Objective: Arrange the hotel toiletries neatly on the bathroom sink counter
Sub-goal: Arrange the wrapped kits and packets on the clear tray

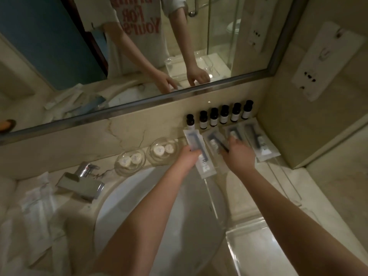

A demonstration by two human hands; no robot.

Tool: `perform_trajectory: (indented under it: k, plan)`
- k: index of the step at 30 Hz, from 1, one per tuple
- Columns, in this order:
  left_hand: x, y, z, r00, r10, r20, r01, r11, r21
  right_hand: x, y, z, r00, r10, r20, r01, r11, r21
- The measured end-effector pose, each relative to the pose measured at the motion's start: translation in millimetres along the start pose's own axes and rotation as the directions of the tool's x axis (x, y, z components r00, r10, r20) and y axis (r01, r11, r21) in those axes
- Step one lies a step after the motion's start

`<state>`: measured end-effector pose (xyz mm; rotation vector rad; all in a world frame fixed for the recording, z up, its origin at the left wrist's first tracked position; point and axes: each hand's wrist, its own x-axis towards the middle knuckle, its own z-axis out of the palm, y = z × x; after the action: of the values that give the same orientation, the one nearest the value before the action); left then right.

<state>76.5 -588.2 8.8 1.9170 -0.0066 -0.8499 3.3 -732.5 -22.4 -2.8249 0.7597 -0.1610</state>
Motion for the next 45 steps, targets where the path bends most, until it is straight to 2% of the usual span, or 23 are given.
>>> perform_trajectory:
  k: [3, 5, 9, 11, 13, 15, 19, 25, 27, 30, 33, 36, 40, 43, 45]
  plan:
    - [13, 0, 9, 1.0, -0.011, -0.018, 0.013, 0.997, 0.08, -1, 4, 3, 1.0, -0.012, -0.002, 0.012, 1.0, 0.001]
    - [20, -2, 11, 0.997, 0.01, -0.074, 0.004, 0.98, 0.199, -4, 7, 4, 0.999, -0.02, -0.043, 0.021, 1.0, 0.012]
    - [18, -8, 8, 0.954, 0.192, -0.231, -0.059, 0.874, 0.482, -4, 9, 7, 0.985, -0.161, -0.061, 0.164, 0.986, 0.042]
    - [12, -16, 8, 0.92, 0.359, -0.159, -0.173, 0.734, 0.657, -2, 10, 8, 0.964, -0.265, -0.003, 0.265, 0.963, 0.042]
    - [11, -25, 10, 0.903, 0.429, 0.034, -0.3, 0.57, 0.765, -1, 12, 12, 0.944, -0.321, 0.074, 0.321, 0.947, 0.012]
    - [13, -31, 14, 0.915, 0.372, 0.157, -0.342, 0.507, 0.791, -2, 15, 17, 0.942, -0.309, 0.131, 0.315, 0.949, -0.028]
    - [16, -35, 18, 0.921, 0.33, 0.206, -0.347, 0.458, 0.818, -1, 21, 24, 0.96, -0.236, 0.154, 0.25, 0.964, -0.085]
    - [15, -31, 19, 0.926, 0.321, 0.198, -0.333, 0.452, 0.828, 4, 24, 21, 0.961, -0.235, 0.147, 0.245, 0.968, -0.053]
    - [15, -32, 22, 0.927, 0.319, 0.199, -0.335, 0.46, 0.822, 3, 27, 12, 0.976, -0.204, 0.074, 0.204, 0.979, 0.006]
    - [15, -33, 25, 0.927, 0.302, 0.223, -0.346, 0.454, 0.821, 9, 45, -1, 1.0, -0.02, -0.005, 0.02, 0.999, 0.041]
    - [15, -32, 28, 0.933, 0.286, 0.218, -0.332, 0.451, 0.828, 18, 66, -3, 0.986, 0.109, 0.125, -0.114, 0.993, 0.029]
    - [12, -30, 33, 0.941, 0.274, 0.198, -0.31, 0.468, 0.828, 22, 73, -3, 0.97, 0.083, 0.229, -0.086, 0.996, 0.001]
    - [10, -30, 35, 0.945, 0.272, 0.183, -0.299, 0.487, 0.82, 24, 74, -7, 0.964, 0.052, 0.262, -0.055, 0.998, 0.004]
    - [10, -29, 34, 0.947, 0.269, 0.175, -0.294, 0.513, 0.806, 22, 74, -11, 0.97, 0.021, 0.242, -0.03, 0.999, 0.034]
    - [8, -27, 32, 0.941, 0.297, 0.162, -0.303, 0.527, 0.794, 17, 70, -15, 0.984, 0.0, 0.179, -0.006, 0.999, 0.037]
